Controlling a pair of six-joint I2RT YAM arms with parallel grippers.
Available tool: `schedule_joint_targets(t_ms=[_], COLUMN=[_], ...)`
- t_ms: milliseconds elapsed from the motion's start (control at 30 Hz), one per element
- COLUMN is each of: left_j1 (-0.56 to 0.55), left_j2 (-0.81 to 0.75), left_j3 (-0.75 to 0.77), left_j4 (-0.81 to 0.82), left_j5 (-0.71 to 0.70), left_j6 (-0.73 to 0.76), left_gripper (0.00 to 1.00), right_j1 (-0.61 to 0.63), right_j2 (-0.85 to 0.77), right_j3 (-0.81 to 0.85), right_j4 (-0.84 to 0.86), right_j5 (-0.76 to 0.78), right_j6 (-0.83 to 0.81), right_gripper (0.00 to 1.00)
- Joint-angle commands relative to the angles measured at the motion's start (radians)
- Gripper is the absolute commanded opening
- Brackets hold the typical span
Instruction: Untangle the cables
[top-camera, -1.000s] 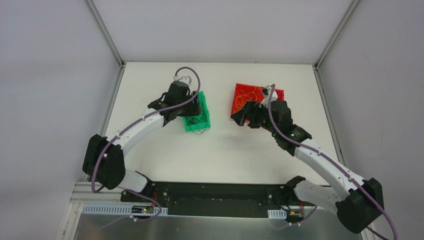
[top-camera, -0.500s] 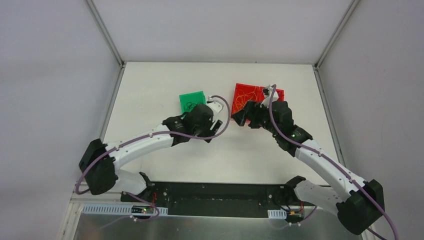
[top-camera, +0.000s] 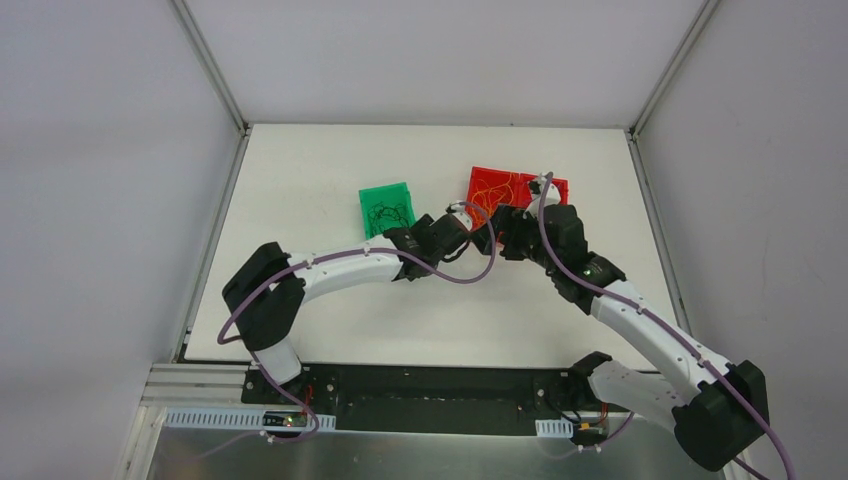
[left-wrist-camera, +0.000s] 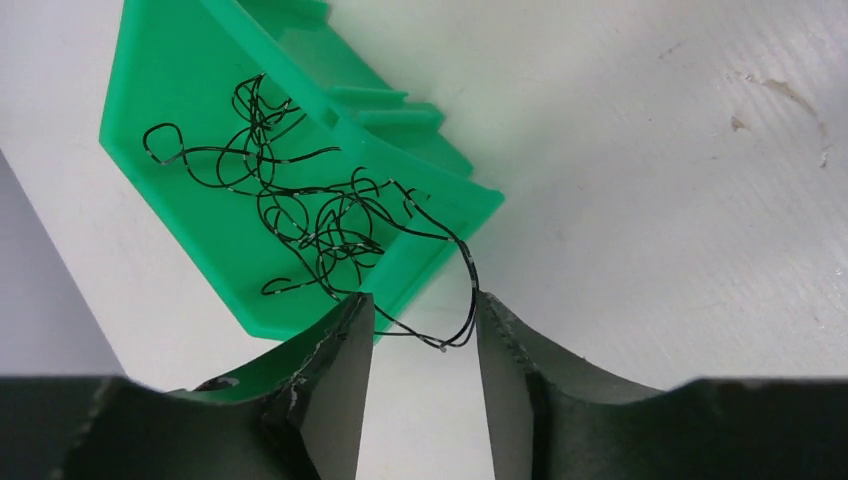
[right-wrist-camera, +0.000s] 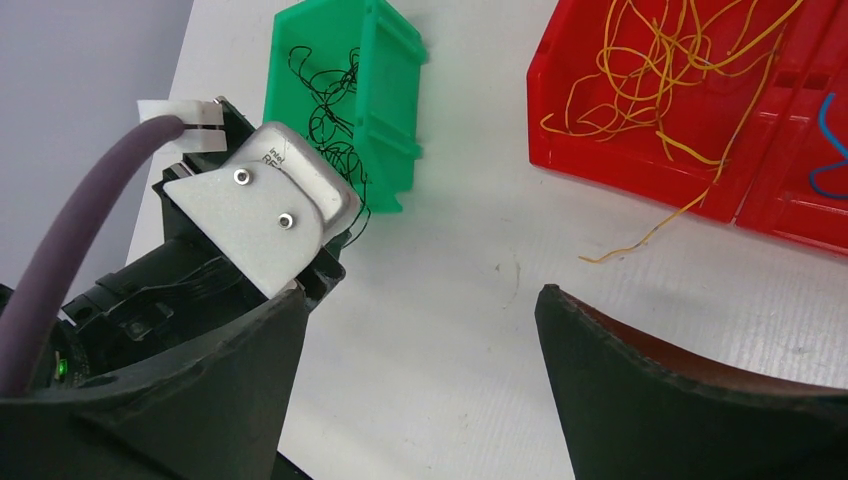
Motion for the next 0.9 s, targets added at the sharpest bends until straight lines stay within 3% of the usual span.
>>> schedule_joint_targets(t_ms=[0, 167, 367, 667, 867], left_j1=[-0.002, 0.036, 0.117, 0.311, 0.4], left_j2=[0.025, -0.017, -0.069, -0.057, 0.134], left_j3=[0.04, 0.023, 0.009, 0.076, 0.171], left_j4=[-0.031, -0.039, -0.038, 0.025, 0.034], left_j5=[-0.05, 0.032, 0.142, 0.342, 0.425], left_j6=[0.026, -0.014, -0.062, -0.154, -0.179], left_gripper=[0.38, 0.12, 0.0, 0.0, 0.0], right_j1=[0.009, 0.009, 0.009, 0.007, 0.007], right_j2=[-0.027, -0.039, -0.069, -0.083, -0.076], right_j3=[0.021, 0.018, 0.005, -0.005, -0.006], right_j4=[0.065, 0.062, 0.063, 0.068, 0.07], right_j5=[-0.017, -0.001, 0.029, 0.058, 0.064], right_j6=[0.005, 0.005, 0.008, 0.01, 0.009], right_gripper=[0.89, 0.89, 0.89, 0.89, 0.89])
